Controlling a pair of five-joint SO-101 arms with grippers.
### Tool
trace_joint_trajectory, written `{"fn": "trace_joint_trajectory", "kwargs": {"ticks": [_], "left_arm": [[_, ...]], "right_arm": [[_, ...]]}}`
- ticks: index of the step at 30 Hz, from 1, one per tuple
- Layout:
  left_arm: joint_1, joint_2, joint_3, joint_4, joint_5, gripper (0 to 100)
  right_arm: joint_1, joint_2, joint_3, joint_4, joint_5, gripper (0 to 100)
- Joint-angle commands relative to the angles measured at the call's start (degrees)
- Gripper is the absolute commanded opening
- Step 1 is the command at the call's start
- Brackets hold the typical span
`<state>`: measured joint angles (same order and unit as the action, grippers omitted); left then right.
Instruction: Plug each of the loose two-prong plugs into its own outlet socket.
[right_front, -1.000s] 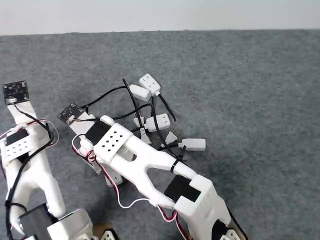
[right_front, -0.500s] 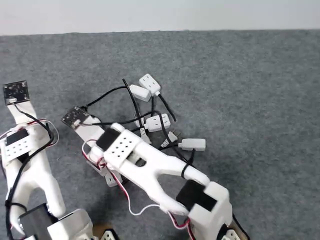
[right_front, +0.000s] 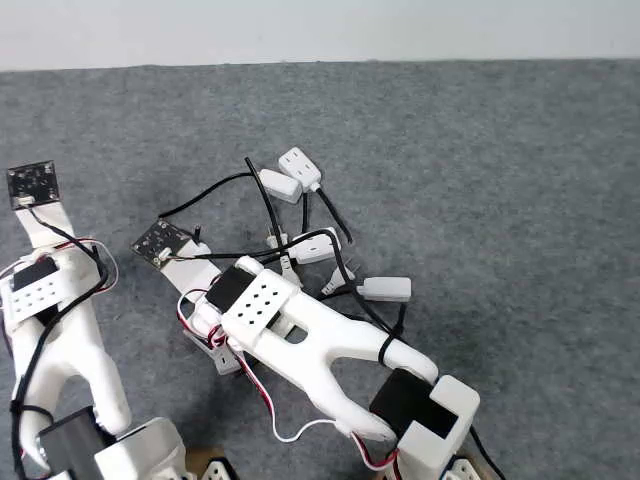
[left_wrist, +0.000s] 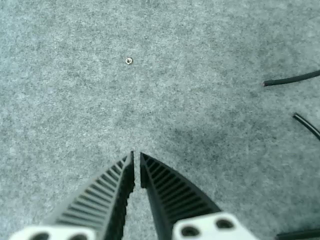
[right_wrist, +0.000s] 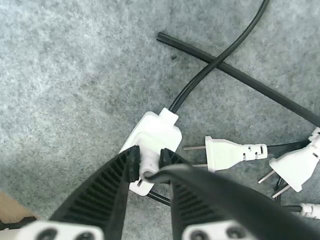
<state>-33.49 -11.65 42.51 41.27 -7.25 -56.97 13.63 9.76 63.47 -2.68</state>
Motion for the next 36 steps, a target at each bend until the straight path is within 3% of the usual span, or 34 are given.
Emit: {"fn": "trace_joint_trajectory", "kwargs": {"ticks": [1,8,11,17,29,36], "left_arm": [[0.4,-0.2,-0.2,-1.4,-0.9,1],[0.4,-0.2,-0.2,-1.4,-0.9,1],[0.4,-0.2,-0.2,-1.4,-1.7,1],[0.4,-0.2,-0.2,-1.5,-1.9,1],[0.0,-0.2,-0.3,-2.5,-1.6,1],[-0.1,-0.2,-0.4,-2.5,-0.4,1]], "right_arm": [[-0.8,4.1,4.1,2.8,2.9,0.8],[-0.9,4.4,3.1,2.2,3.1,1.7],[-1.2,4.4,1.6,2.4,2.5,8.4],[-5.1,4.4,-5.5,8.0,-6.5,22.9],[-8.6,4.8,-9.3,8.0,-10.8,23.2],[-8.6,5.0,-7.6,1.0,-10.8,23.1]]}}
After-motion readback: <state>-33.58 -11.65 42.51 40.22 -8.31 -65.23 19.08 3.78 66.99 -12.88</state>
